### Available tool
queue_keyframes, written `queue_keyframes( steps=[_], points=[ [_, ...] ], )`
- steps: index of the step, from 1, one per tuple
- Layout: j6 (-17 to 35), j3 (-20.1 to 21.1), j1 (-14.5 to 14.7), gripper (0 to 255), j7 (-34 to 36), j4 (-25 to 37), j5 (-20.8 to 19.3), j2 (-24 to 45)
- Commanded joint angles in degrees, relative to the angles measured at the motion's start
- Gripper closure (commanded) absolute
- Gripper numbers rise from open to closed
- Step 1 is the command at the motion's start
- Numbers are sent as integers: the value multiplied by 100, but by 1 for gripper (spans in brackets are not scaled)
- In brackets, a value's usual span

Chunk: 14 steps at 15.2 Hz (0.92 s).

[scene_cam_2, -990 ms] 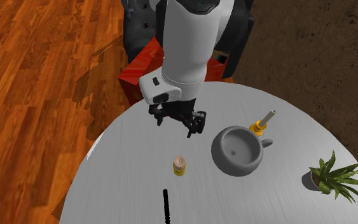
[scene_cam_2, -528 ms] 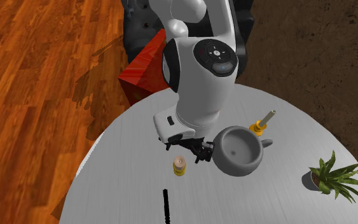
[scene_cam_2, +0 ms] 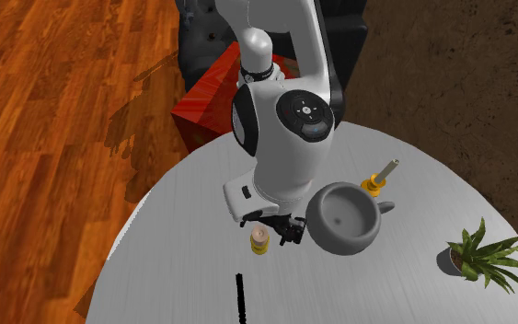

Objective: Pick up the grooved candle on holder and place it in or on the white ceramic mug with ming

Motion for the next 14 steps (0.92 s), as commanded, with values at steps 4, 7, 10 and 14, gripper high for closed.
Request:
queue_keyframes(
  steps=[4, 7, 10, 14],
  points=[
    [19, -9, 5, 0, 13, 0, -21, 21],
    [19, -8, 5, 255, 13, 0, -20, 21],
    [17, -9, 6, 255, 13, 5, -22, 24],
    [16, -9, 4, 255, 10, 4, -20, 21]
  ],
)
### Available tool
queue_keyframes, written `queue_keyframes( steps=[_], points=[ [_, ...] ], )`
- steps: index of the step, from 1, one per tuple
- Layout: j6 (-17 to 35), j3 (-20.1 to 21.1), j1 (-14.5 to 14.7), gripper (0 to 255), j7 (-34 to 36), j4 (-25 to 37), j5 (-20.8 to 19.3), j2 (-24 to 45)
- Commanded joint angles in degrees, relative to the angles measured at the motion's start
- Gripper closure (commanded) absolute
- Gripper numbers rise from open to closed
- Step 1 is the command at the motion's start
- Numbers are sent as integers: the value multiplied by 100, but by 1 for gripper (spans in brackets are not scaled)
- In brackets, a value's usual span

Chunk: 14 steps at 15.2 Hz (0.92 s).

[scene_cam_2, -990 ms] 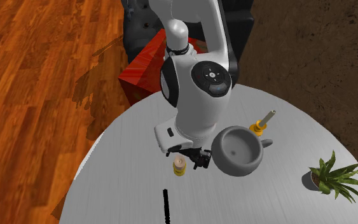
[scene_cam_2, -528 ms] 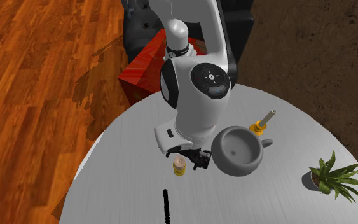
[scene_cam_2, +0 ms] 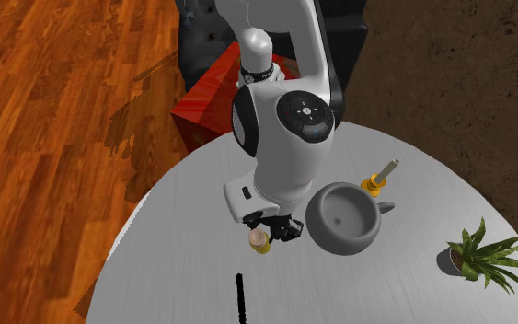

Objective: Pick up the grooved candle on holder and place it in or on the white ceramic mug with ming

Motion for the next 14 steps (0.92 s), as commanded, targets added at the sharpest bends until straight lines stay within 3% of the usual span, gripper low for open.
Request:
queue_keyframes(
  steps=[1, 14],
  points=[
    [-4, -5, -3, 255, 1, -1, -2, 5],
    [-722, 178, -139, 255, -468, 310, 573, -537]
  ],
)
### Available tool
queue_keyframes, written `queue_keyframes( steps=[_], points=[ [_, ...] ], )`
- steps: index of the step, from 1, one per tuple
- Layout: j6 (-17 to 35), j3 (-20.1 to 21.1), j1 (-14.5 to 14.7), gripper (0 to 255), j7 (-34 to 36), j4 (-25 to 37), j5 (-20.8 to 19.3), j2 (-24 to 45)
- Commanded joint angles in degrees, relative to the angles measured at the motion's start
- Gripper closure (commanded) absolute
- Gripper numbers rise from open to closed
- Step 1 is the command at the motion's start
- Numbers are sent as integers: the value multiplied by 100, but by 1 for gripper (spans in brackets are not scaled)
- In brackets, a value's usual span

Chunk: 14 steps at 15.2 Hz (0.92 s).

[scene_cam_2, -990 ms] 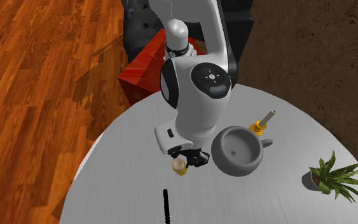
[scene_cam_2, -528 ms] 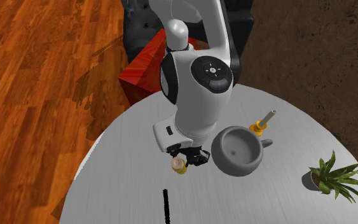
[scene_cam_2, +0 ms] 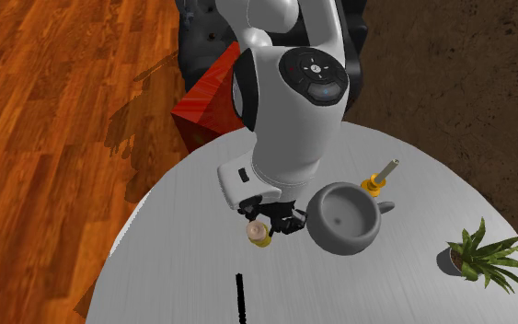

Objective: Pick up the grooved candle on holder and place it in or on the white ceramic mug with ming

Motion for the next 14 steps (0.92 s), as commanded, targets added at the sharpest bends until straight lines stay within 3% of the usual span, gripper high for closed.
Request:
queue_keyframes(
  steps=[1, 14],
  points=[
    [-133, 21, -8, 255, -58, 80, 75, -67],
    [-1002, 90, -62, 255, -421, 667, 477, -454]
  ],
)
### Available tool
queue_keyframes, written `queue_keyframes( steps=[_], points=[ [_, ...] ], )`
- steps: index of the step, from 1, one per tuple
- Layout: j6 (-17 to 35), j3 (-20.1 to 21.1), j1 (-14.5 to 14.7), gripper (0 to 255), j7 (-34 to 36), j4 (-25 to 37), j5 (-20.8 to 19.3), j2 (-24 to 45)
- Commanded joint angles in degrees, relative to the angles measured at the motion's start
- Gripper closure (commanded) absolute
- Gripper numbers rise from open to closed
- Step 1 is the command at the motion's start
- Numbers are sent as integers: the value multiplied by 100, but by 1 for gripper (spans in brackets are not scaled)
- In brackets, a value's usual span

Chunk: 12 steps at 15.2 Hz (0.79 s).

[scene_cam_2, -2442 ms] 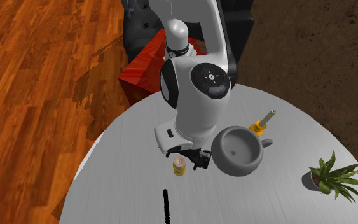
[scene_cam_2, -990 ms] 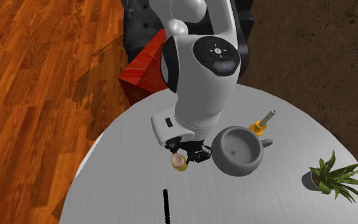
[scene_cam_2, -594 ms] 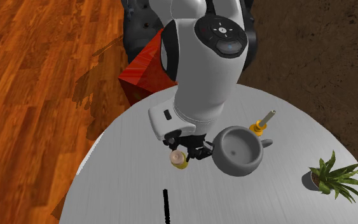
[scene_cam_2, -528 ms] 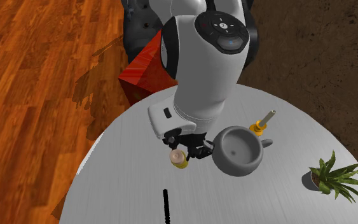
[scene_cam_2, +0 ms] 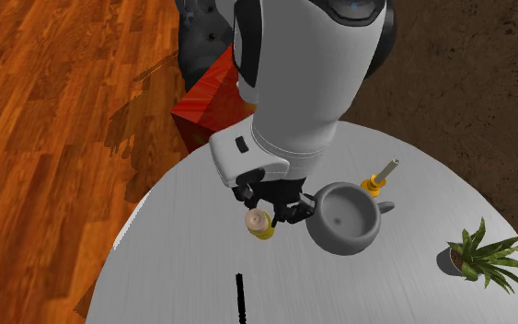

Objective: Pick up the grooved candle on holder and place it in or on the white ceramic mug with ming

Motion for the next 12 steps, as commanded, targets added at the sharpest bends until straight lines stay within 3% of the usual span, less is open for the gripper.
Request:
queue_keyframes(
  steps=[1, 7, 12],
  points=[
    [-139, 2, -14, 255, -65, 88, 63, -67],
    [-544, 14, -19, 255, -175, 427, 164, -159],
    [-672, 299, 303, 255, 423, 301, 184, -343]
  ],
)
